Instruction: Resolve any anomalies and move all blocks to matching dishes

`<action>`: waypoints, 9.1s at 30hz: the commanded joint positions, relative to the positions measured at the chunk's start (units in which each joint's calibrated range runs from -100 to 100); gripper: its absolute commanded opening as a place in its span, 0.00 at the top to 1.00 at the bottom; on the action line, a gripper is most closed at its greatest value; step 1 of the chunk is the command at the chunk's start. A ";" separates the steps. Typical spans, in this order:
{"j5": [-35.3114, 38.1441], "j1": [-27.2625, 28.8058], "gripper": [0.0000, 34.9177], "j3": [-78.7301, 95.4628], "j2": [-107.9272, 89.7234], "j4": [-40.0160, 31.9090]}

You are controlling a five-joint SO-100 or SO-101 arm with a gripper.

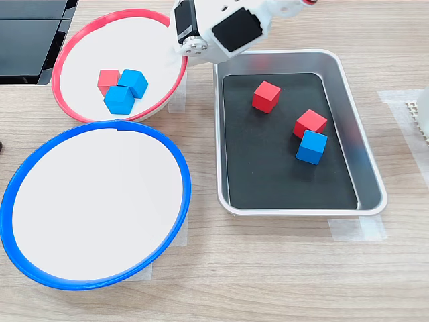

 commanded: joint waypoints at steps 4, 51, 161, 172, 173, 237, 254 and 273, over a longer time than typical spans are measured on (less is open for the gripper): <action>2.10 -0.47 0.90 -3.29 0.05 1.54; 24.22 2.64 0.48 13.01 -29.29 47.10; -7.77 -27.67 0.36 -49.35 11.56 54.12; 0.44 -23.90 0.38 -42.34 -7.12 77.97; 1.61 -23.15 0.38 -39.79 -9.25 79.46; 14.26 -22.21 0.99 3.63 -18.89 65.01; -0.88 -27.67 0.99 -24.95 -6.26 40.42; -1.27 -28.80 0.53 -36.33 0.90 48.84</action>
